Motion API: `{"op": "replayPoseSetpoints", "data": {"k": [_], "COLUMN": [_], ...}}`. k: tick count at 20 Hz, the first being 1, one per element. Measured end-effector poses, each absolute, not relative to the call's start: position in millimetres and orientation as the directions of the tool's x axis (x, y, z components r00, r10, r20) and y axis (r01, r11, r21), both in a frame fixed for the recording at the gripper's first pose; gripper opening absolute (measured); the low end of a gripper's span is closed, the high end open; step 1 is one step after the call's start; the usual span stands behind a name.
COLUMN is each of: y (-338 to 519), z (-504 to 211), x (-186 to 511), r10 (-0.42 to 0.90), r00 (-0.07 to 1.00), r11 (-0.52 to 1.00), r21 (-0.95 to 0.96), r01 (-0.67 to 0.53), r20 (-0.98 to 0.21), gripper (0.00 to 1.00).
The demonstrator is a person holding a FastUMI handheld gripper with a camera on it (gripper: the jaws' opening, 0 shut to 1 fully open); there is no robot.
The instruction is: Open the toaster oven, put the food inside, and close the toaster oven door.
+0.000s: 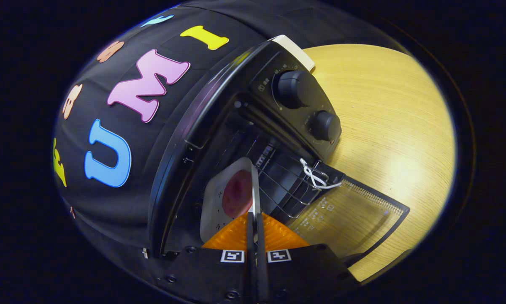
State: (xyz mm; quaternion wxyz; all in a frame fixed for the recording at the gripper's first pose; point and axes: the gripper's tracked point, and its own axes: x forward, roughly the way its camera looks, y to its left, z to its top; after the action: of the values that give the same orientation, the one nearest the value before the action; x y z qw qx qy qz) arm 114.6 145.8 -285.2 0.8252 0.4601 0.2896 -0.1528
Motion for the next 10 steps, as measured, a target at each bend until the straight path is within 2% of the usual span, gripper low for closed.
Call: {"op": "replayPoseSetpoints", "data": {"k": [5, 8, 9, 10], "y": [145, 153, 156, 161], "z": [-287, -283, -281, -280], "x": [117, 106, 105, 102], "r10": [0.019, 0.071, 0.097, 0.124], "r00": [0.783, 0.78, 0.783, 0.781], "r11": [0.517, 0.528, 0.539, 0.548], "r21": [0.676, 0.687, 0.694, 0.698], "r01": [0.524, 0.499, 0.478, 0.461], "r20": [-0.622, -0.621, -0.614, -0.613], "gripper": [0.06, 0.1, 0.14, 0.32]}}
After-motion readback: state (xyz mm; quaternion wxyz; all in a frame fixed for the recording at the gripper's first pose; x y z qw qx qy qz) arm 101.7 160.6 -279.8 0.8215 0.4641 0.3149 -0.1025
